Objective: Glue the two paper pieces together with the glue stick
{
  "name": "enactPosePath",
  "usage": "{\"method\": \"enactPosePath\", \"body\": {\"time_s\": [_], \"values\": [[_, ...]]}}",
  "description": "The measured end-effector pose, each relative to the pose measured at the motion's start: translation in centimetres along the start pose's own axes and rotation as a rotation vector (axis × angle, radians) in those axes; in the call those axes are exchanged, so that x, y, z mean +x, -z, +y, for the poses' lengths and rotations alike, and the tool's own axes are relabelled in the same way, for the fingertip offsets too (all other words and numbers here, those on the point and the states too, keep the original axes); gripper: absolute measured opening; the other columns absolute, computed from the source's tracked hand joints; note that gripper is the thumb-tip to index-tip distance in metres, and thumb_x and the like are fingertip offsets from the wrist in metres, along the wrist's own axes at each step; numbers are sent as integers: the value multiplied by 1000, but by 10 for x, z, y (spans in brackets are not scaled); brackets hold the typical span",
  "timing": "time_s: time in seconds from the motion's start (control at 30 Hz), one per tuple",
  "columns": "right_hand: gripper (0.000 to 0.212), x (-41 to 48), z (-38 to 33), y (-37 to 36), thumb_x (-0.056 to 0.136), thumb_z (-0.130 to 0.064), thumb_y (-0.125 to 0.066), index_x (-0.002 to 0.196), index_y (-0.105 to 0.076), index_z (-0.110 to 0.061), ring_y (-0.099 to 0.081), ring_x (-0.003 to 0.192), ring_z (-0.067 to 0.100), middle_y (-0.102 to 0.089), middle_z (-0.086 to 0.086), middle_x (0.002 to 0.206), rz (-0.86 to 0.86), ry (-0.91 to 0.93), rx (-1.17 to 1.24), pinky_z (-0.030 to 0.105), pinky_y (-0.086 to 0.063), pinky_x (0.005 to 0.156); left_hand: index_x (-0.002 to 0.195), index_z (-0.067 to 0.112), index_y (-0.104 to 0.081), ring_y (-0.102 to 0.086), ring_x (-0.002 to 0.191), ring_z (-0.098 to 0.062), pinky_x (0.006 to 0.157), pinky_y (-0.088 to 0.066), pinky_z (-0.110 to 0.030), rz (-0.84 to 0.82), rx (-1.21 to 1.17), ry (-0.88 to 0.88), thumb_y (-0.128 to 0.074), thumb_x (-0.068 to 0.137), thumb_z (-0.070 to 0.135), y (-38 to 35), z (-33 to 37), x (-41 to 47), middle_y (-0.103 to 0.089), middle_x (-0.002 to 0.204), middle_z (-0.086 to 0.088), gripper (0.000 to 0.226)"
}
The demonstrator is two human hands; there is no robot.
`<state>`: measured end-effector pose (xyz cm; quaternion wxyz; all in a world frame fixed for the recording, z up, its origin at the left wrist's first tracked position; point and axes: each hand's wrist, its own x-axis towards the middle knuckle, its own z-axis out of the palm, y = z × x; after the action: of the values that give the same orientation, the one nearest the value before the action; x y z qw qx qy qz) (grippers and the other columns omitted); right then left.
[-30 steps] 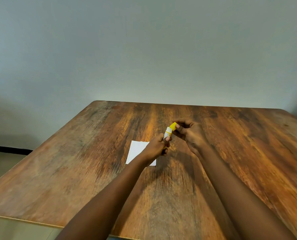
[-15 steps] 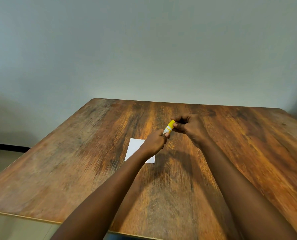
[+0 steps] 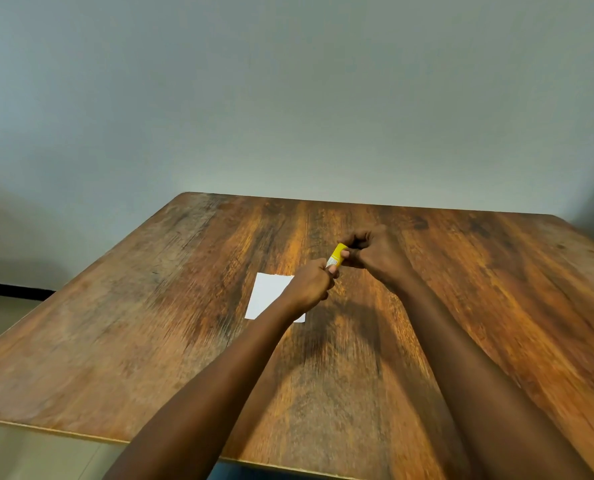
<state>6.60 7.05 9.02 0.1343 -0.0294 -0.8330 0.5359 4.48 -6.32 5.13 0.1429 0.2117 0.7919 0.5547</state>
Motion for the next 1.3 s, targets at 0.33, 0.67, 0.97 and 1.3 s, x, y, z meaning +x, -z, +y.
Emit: {"method": "enactPosePath", "body": {"time_s": [0.33, 0.67, 0.97, 1.3], "values": [[28, -1, 8, 10, 76, 5, -70, 102, -62, -2, -68, 88, 25, -66, 15, 97, 12, 37, 13, 19, -57, 62, 104, 7, -47, -45, 61, -11, 56, -37, -20, -120, -107, 25, -32, 102, 30, -2, 5, 7, -49, 78, -2, 27], [32, -11, 52, 24, 74, 2, -73, 105, -67, -2, -64, 95, 28, -67, 16, 108, 180, -15, -297, 30, -50, 76, 145, 8, -30, -28, 141, -35, 112, -27, -41, -22, 748, 231, -44, 96, 42, 23, -43, 6, -30, 153, -18, 62], [41, -7, 70, 20, 75, 1, -72, 114, -65, -5, -64, 99, 28, -66, 16, 118, 218, -56, -435, 24, -47, 74, 151, 20, 4, 12, 145, -43, 113, 5, -62, -67, 789, 422, -37, 88, 65, 7, -68, 4, 15, 160, -11, 88], [44, -1, 73, 13, 72, -1, -75, 115, -65, -5, -64, 100, 27, -67, 15, 117, 224, -40, -478, 25, -47, 76, 150, 20, 12, 18, 144, -42, 111, 8, -64, -63, 747, 429, -30, 91, 63, -1, -68, 17, 21, 158, -13, 84]]}}
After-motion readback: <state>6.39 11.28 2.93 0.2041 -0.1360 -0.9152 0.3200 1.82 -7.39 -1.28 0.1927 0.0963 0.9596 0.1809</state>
